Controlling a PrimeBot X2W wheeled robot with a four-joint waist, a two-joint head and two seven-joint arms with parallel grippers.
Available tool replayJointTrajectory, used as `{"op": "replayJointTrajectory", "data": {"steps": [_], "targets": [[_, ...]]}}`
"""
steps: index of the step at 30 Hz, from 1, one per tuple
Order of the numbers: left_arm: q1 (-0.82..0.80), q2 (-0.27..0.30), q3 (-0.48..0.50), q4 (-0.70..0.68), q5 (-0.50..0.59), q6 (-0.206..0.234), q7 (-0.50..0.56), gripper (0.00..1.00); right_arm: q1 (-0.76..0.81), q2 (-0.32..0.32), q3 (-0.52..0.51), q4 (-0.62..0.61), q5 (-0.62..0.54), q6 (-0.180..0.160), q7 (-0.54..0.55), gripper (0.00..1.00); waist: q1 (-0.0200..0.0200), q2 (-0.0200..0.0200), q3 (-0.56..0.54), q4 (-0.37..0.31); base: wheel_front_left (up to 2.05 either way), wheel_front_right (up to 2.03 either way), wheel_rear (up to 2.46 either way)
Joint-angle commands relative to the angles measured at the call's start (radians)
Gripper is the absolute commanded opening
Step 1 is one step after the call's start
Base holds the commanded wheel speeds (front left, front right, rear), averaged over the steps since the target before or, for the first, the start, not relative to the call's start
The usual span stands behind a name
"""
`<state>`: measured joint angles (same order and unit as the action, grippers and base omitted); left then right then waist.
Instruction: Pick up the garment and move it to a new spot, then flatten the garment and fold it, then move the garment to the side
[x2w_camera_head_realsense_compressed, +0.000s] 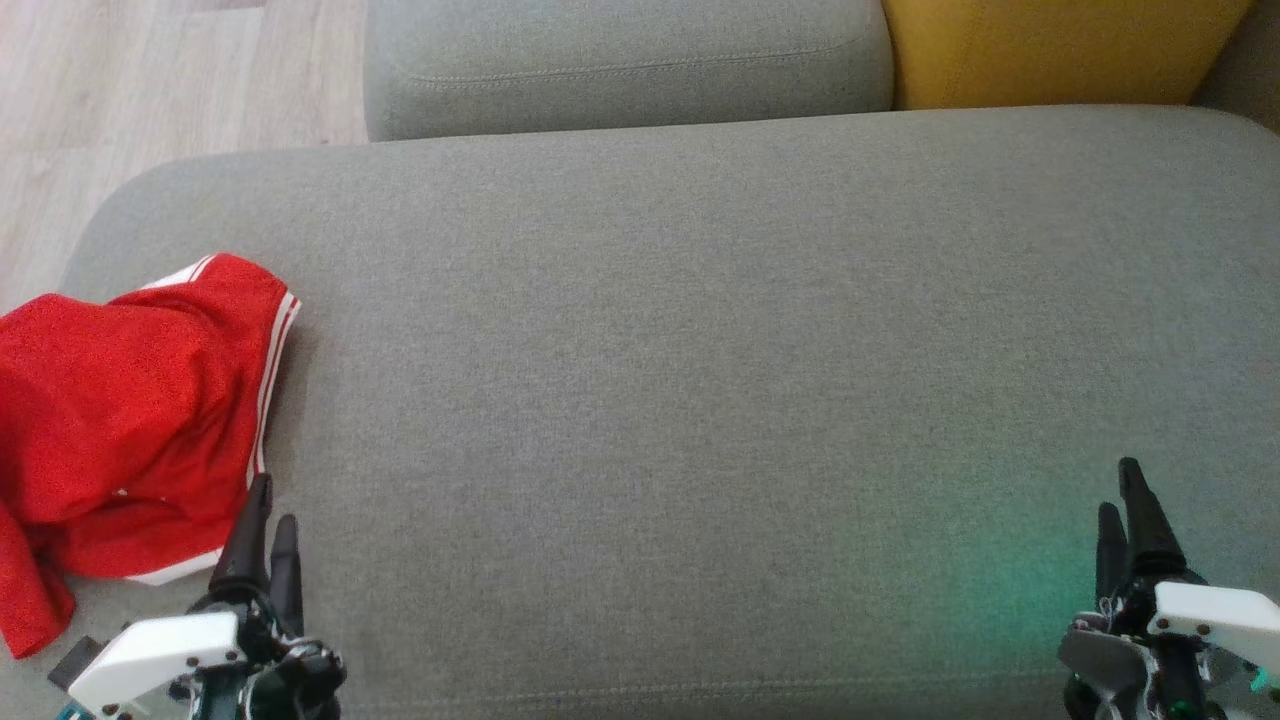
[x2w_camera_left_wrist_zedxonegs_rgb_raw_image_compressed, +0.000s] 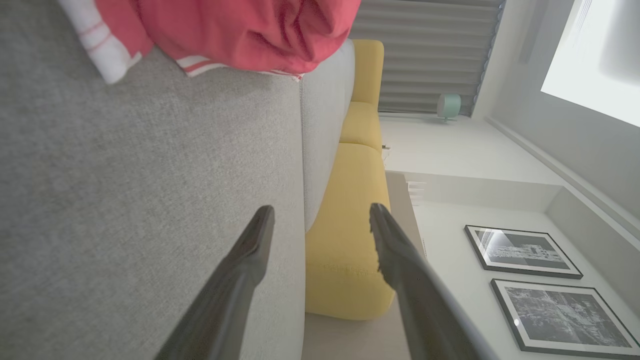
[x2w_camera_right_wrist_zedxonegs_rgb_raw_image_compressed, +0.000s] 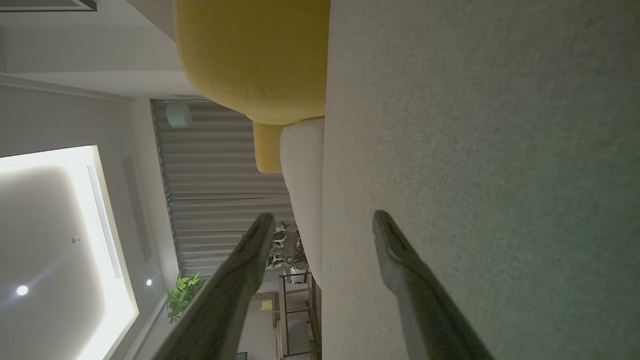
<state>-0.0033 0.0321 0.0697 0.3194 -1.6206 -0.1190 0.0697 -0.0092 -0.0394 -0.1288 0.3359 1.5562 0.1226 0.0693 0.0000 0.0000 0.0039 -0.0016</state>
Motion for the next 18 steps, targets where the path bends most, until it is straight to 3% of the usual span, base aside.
{"op": "replayJointTrajectory", "data": {"steps": [1,18], "targets": [[-0.052,0.009,0.005,-0.042,0.01,-0.004,-0.008,1.0,-0.049,-0.005,-0.002,-0.039,-0.021,0.001,-0.011,1.0,0.0,0.0,0.0,0.0,0.0,0.0,0.0],[-0.082,0.01,0.048,-0.069,0.111,-0.005,-0.058,1.0,-0.085,-0.006,-0.012,-0.097,-0.24,0.002,-0.061,1.0,0.0,0.0,0.002,0.0,0.0,0.0,0.0]]}}
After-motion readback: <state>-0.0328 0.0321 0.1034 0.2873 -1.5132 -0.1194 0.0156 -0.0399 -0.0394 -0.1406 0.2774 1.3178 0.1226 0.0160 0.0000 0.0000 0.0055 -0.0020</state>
